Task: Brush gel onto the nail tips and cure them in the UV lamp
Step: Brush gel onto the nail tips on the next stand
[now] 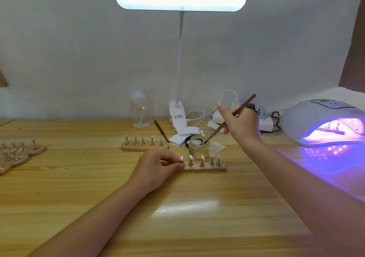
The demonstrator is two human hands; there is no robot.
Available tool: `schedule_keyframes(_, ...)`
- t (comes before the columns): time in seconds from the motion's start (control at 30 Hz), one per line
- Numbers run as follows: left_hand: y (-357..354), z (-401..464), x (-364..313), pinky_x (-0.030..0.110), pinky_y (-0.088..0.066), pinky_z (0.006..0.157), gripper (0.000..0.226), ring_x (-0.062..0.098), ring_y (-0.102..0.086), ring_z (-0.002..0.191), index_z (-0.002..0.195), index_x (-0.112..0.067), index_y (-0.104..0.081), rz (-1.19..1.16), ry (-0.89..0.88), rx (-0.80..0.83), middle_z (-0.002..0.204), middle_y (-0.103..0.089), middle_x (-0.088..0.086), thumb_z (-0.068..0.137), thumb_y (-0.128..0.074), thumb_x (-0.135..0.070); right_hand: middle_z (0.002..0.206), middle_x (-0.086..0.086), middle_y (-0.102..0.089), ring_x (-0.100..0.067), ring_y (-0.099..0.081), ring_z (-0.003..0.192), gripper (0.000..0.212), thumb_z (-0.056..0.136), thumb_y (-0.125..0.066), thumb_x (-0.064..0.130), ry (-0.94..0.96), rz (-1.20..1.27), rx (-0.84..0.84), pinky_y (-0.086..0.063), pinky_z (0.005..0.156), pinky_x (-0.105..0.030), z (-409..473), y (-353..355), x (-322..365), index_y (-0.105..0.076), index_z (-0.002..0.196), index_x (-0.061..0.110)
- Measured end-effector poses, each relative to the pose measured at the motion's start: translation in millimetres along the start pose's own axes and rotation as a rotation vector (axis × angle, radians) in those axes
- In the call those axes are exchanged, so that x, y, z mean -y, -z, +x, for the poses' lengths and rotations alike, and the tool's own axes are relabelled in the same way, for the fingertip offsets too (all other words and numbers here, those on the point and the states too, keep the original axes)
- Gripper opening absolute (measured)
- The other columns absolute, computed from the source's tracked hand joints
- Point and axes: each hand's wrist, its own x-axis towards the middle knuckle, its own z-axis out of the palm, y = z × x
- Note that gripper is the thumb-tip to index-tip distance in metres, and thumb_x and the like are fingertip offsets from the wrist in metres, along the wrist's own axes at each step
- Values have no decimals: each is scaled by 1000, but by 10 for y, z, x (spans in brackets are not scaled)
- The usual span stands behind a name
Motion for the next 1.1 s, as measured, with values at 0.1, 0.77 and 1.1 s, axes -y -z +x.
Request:
schedule_keyframes(0.1, 2, 0, -4, 37, -47, 88, 7, 9, -61, 83, 68, -20, -71, 5, 4, 0, 77, -66, -9, 70, -77, -16, 47, 2, -54, 9, -51, 40, 42, 89, -55, 41, -1, -35, -24, -33, 45, 0, 7, 37, -13, -50, 59, 12)
schedule_keyframes(0.77, -15, -9, -26, 43, -44, 90, 13, 12, -60, 83, 64, -25, -69, 35, -30, -42, 75, -66, -11, 69, -78, -16, 65, 24, -64, -3, -64, 58, 27, 89, -45, 44, 513, 247, 148, -52, 54, -18, -675, 147, 141, -66, 96, 28)
schedule_keyframes(1.1, -27, -57, -20, 28, -48, 82, 14, 1, -62, 75, 67, -25, -71, 111, -161, -71, 73, -69, -13, 70, -77, -13, 60, 7, -60, -3, -58, 63, 22, 85, -54, 40, 453, 170, 174, -43, 61, -10, -960, 123, -22, -59, 68, 26)
